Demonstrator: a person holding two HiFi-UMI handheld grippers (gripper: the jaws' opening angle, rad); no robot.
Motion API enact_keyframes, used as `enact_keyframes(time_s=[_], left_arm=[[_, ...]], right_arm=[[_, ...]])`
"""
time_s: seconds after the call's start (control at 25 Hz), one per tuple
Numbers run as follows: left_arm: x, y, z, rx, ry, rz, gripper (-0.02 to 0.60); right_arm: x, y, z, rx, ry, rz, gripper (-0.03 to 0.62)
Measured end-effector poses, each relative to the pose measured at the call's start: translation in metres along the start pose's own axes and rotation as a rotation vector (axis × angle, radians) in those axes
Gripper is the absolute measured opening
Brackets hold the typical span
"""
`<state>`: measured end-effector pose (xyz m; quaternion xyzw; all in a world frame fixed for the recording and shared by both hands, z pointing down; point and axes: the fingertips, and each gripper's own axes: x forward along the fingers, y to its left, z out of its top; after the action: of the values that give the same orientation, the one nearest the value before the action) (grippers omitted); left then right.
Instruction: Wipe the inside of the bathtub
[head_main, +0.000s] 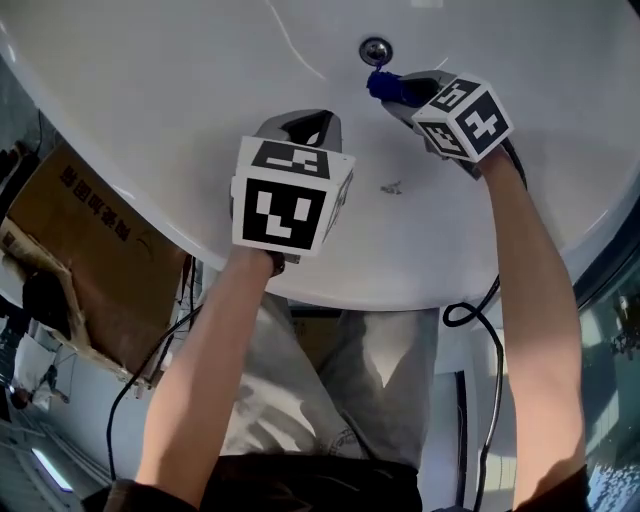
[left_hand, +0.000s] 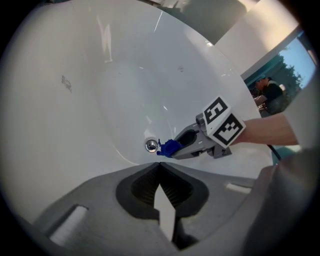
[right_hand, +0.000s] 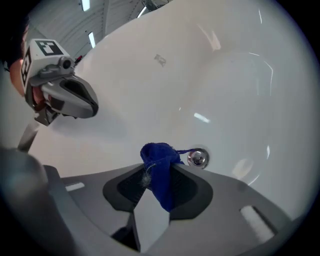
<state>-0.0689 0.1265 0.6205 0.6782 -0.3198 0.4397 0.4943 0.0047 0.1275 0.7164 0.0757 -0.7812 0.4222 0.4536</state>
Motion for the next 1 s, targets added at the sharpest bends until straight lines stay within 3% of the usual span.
enact_keyframes(time_s=[0.28, 0.56, 1.0], left_arm=[[0.023, 0.013, -0.007, -0.06, 0.034, -0.005, 0.003], [0.041, 0.003, -0.019, -0.076, 0.094, -0.05, 0.003], [0.038, 0.005, -0.026, -0.062, 0.106, -0.051, 0.003]], right_arm=[[0.046, -0.027, -0.028, -0.004, 0.12, -0.064, 0.127], [0.075, -0.034, -0.056, 0.019, 0.223, -0.07, 0.127], [0.083, -0.005, -0.077, 0.031, 0.355, 0.002, 0.127]])
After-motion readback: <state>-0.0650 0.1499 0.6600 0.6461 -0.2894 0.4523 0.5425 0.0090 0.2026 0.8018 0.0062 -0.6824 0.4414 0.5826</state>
